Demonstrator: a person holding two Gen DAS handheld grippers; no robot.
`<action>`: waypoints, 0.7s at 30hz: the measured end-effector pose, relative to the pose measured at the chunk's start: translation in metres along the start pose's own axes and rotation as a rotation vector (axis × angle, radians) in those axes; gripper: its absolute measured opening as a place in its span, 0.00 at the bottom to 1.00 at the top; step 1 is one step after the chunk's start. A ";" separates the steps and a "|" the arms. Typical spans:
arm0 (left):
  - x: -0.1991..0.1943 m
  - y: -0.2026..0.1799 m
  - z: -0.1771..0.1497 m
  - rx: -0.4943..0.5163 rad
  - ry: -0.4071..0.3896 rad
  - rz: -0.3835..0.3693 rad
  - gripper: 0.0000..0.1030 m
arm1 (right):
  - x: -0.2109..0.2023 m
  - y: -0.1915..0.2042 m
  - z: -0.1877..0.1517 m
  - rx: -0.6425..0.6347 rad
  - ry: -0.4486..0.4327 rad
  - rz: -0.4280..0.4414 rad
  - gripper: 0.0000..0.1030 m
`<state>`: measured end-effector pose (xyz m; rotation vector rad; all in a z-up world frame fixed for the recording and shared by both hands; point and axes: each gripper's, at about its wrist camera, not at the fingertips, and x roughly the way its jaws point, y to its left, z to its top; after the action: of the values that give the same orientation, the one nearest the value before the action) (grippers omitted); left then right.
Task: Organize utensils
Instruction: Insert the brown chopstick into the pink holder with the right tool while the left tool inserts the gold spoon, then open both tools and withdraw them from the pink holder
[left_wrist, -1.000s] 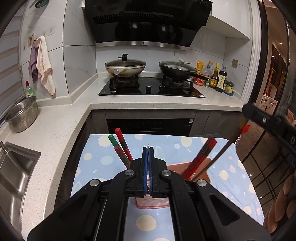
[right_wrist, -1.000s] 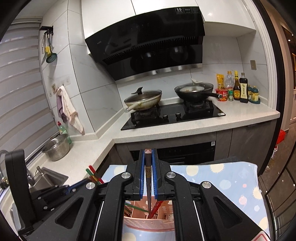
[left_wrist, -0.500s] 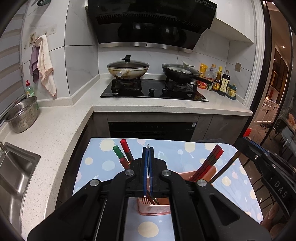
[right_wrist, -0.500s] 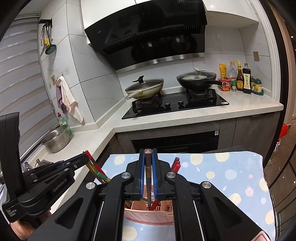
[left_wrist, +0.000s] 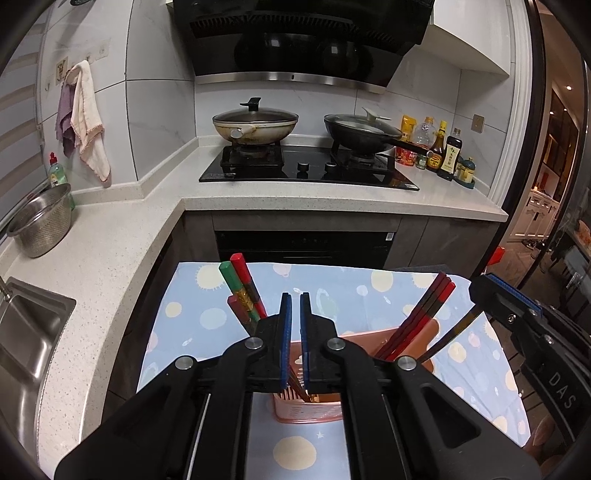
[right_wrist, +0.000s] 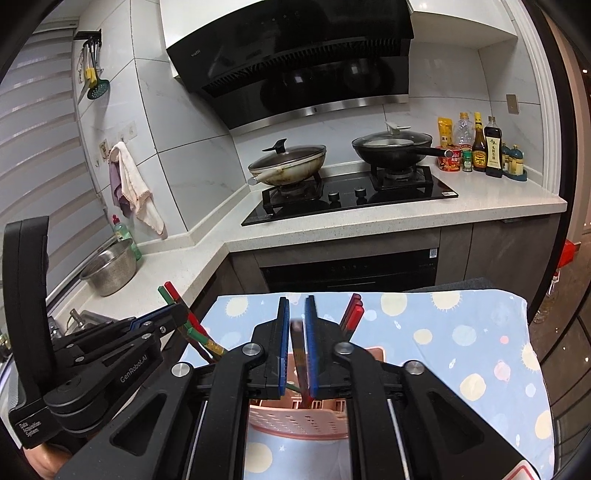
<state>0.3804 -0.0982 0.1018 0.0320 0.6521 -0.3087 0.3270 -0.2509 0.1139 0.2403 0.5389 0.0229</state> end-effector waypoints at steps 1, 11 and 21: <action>0.000 0.000 -0.001 -0.003 0.001 0.002 0.10 | 0.000 0.000 0.000 0.001 0.000 0.000 0.13; -0.004 0.000 -0.008 -0.006 0.003 0.012 0.20 | -0.009 -0.004 -0.003 0.016 -0.009 -0.011 0.20; -0.025 0.001 -0.020 -0.013 -0.007 0.012 0.32 | -0.040 -0.008 -0.008 0.017 -0.028 -0.023 0.26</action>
<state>0.3501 -0.0878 0.1003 0.0219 0.6470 -0.2932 0.2882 -0.2601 0.1254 0.2500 0.5141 -0.0077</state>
